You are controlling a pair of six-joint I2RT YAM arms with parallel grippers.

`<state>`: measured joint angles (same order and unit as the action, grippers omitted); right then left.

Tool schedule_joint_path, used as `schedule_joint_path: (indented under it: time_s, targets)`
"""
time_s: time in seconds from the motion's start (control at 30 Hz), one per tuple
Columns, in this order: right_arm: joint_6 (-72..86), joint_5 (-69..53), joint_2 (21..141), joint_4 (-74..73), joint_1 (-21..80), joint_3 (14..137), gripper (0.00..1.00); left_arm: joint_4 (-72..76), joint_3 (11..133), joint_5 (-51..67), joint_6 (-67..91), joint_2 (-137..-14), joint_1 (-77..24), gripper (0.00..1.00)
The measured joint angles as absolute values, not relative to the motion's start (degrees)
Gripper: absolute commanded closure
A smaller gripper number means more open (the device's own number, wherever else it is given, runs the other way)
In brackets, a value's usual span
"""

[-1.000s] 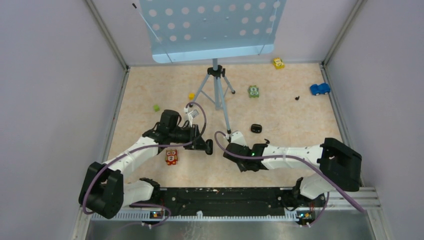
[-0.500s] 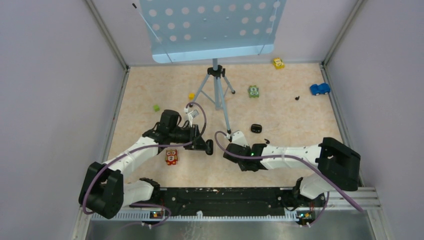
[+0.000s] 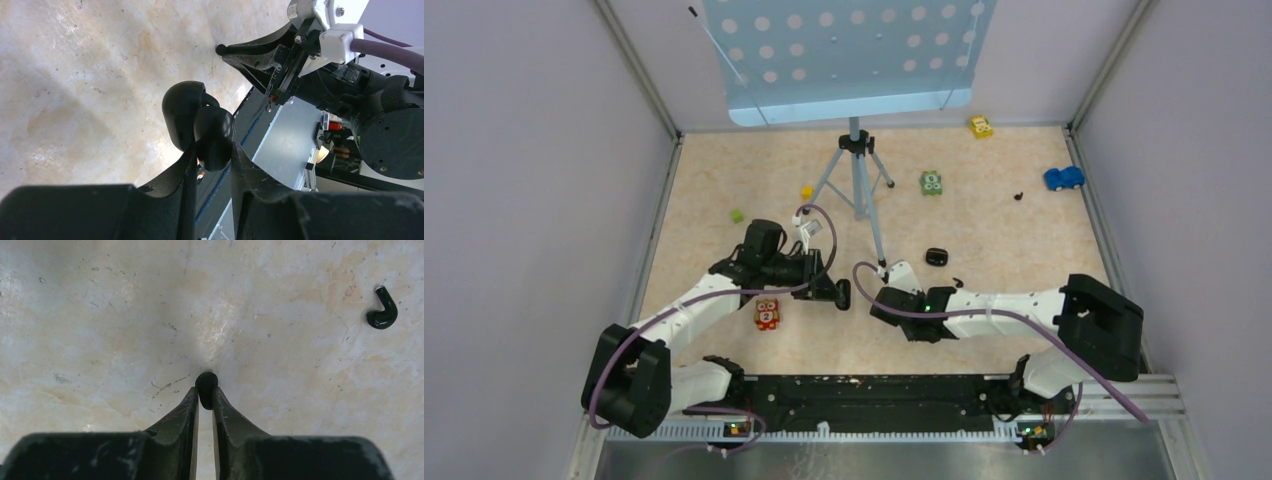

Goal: Insert the wireless bluetooth earbuds into the charging case
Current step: Pick up the left earbud from the center of the board, then pick up the left earbud from the left side groove of the charging case.

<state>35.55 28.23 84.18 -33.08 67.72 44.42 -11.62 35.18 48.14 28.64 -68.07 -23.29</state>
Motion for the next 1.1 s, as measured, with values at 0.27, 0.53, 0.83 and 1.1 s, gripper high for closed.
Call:
schedule_joint_path:
  time_s: [0.27, 0.53, 0.83, 1.1]
  targets:
    - [35.9, 29.8, 82.9, -34.4, 67.7, 45.1, 1.00, -11.6, 35.2, 48.1, 28.6, -68.0, -23.3, 1.00]
    - [38.7, 27.3, 70.8, -32.3, 67.3, 44.1, 1.00, -11.5, 35.2, 49.3, 28.3, -68.0, -23.3, 1.00]
    - [48.1, 18.0, 51.6, -18.1, 63.2, 35.2, 1.00, -5.9, 35.0, 52.6, 30.0, -67.3, -23.3, 1.00]
    - [52.9, 13.4, 55.1, -6.3, 63.1, 34.6, 1.00, 2.3, 32.2, 55.1, 35.4, -65.4, -23.3, 1.00]
